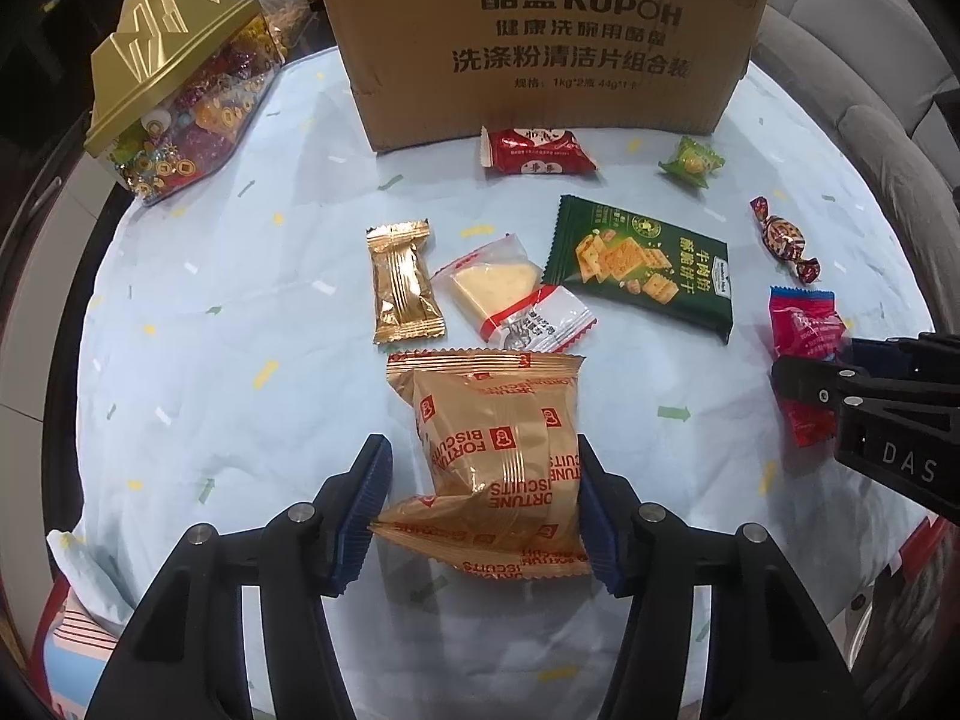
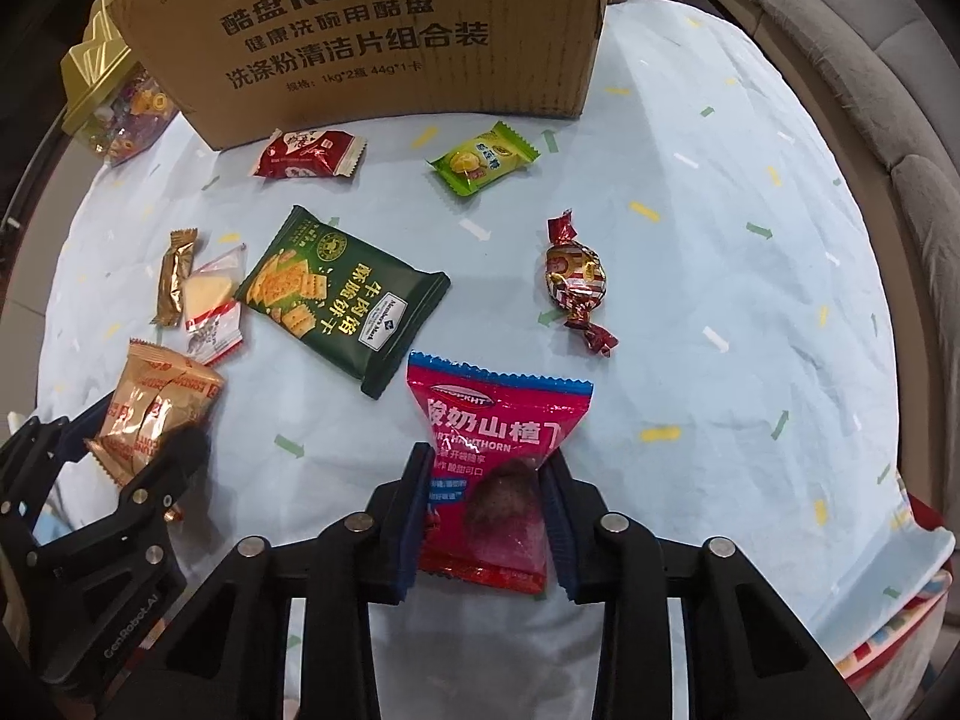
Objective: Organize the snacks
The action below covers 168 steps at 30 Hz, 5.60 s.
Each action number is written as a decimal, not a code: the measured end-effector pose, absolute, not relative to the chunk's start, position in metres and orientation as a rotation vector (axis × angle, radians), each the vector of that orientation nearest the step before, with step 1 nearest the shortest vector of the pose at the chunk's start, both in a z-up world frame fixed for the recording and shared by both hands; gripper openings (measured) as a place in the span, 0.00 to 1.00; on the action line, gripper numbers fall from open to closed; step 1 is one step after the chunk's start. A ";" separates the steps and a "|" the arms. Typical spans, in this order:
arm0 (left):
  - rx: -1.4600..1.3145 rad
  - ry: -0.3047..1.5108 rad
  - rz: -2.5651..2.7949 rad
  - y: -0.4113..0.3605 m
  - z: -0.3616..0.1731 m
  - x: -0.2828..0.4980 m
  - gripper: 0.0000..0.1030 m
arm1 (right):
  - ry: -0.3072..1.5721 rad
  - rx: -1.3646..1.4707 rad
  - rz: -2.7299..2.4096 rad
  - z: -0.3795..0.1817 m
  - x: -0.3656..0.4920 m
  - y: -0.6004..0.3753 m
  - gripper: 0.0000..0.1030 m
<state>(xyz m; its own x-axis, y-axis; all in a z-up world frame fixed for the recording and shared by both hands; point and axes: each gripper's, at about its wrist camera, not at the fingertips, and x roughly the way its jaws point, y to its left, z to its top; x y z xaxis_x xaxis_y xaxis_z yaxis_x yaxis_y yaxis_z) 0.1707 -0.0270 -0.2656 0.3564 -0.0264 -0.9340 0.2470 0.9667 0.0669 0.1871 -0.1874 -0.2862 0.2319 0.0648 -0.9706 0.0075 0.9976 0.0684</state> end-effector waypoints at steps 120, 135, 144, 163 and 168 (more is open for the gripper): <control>0.058 0.844 -0.094 -0.046 -0.062 0.289 0.53 | 0.850 0.058 0.046 -0.058 0.270 -0.197 0.31; 0.062 0.855 -0.092 -0.049 -0.071 0.322 0.53 | 0.854 0.049 0.048 -0.061 0.301 -0.196 0.31; 0.063 0.870 -0.099 -0.051 -0.083 0.340 0.53 | 0.884 0.045 0.047 -0.076 0.322 -0.199 0.31; 0.071 0.910 -0.127 -0.061 -0.107 0.369 0.53 | 0.930 0.036 0.063 -0.103 0.352 -0.199 0.31; 0.069 0.927 -0.133 -0.060 -0.111 0.371 0.56 | 0.919 0.030 0.060 -0.103 0.354 -0.201 0.33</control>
<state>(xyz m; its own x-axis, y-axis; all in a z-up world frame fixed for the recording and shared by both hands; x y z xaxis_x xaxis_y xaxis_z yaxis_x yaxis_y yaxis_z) 0.3712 -0.0599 -0.1111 0.5926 -0.0848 -0.8010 0.1444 0.9895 0.0021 0.3536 -0.2007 -0.1027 0.6053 0.0642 -0.7934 -0.0388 0.9979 0.0511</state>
